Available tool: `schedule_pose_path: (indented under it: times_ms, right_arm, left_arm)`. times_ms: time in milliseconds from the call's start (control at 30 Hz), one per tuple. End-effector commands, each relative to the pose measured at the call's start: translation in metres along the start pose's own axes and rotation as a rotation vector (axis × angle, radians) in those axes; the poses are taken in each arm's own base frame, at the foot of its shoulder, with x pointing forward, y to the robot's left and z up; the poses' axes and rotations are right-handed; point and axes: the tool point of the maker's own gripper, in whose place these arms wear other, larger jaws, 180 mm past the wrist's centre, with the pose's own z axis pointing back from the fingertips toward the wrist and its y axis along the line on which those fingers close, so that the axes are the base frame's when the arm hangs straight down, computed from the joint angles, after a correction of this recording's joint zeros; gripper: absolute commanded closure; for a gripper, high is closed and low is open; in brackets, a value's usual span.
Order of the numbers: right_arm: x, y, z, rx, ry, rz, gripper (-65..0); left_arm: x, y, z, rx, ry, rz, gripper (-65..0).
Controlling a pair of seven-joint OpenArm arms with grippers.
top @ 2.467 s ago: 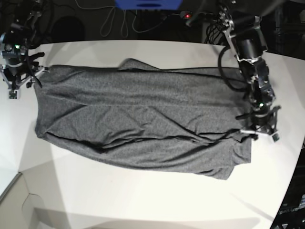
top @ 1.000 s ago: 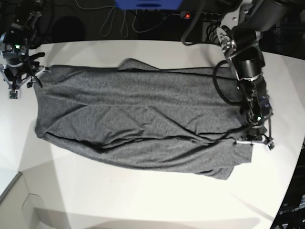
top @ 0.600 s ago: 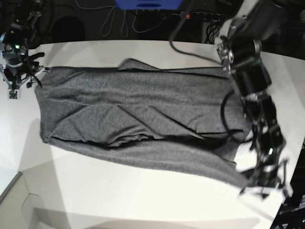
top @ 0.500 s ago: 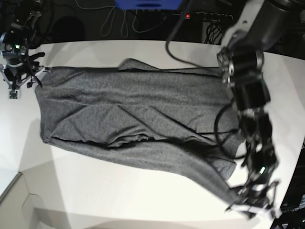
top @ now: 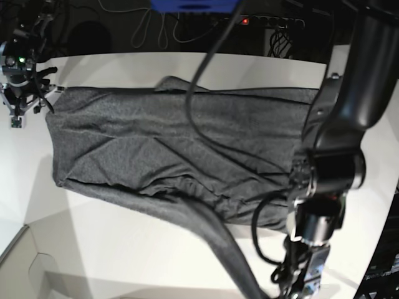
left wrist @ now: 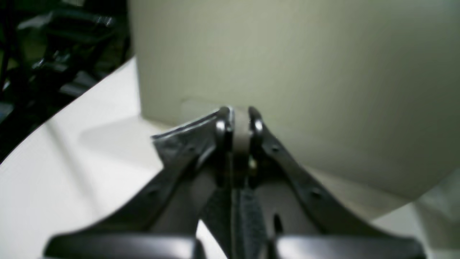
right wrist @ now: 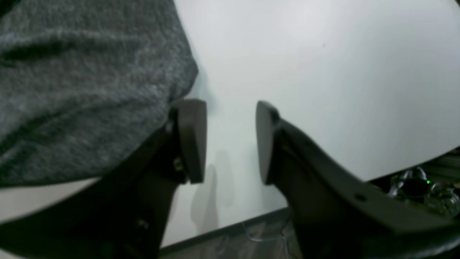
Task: Layout the t-shirt on the table in an organized manner, then fold the t-shirt properly
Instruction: 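Pull the hem corner outward with the left gripper to spread the shirt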
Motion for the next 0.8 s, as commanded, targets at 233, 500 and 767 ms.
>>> schedule_pose_path:
  times_ms: [233, 500, 767]
  right_arm:
    - [0.005, -0.007, 0.003, -0.021, 0.002, 0.01, -23.3]
    - [0.003, -0.007, 0.004, -0.021, 0.008, 0.011, -23.3]
    - [0.003, -0.007, 0.003, -0.02, 0.009, 0.011, -23.3]
  left_arm:
    - [0.069, -0.029, -0.01, -0.05, -0.144, 0.001, -0.6]
    - [-0.046, 0.039, 0.017, 0.045, 0.04, -0.044, -25.8]
    - [-0.096, 0.104, 0.045, 0.137, 0.123, -0.08, -46.5]
